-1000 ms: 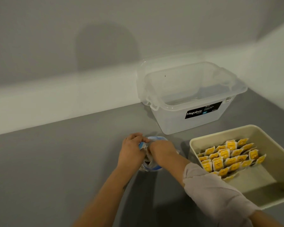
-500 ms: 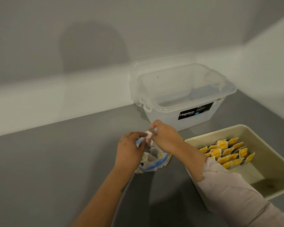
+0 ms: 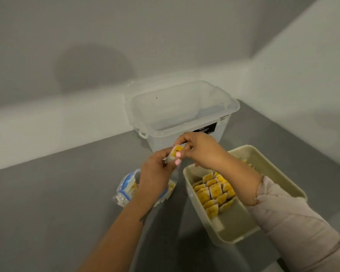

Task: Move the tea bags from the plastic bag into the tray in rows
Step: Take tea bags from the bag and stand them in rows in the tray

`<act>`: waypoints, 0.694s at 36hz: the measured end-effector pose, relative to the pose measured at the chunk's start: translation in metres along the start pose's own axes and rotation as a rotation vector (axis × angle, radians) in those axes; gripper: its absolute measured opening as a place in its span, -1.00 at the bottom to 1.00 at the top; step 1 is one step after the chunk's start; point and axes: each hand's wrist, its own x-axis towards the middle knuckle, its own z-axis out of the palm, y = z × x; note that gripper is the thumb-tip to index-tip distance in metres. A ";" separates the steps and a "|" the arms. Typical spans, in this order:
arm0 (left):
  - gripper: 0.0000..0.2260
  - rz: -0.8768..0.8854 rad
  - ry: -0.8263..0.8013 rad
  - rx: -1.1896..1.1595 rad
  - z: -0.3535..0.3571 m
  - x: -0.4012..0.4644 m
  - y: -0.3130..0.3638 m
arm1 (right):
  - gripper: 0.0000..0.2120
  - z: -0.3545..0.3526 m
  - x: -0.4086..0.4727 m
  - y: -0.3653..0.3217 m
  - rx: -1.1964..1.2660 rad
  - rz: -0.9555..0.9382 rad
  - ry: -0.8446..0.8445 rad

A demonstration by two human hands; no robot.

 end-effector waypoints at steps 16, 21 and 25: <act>-0.74 -0.004 0.020 -0.100 0.132 -0.017 0.052 | -0.88 -0.111 -0.062 0.086 -0.224 -0.002 0.017; -0.70 -0.007 0.026 0.025 0.145 -0.023 0.053 | -0.90 -0.119 -0.069 0.113 -0.315 -0.009 -0.054; -0.72 -0.035 0.132 0.176 0.136 -0.028 0.052 | -0.90 -0.118 -0.073 0.131 -0.410 -0.016 -0.113</act>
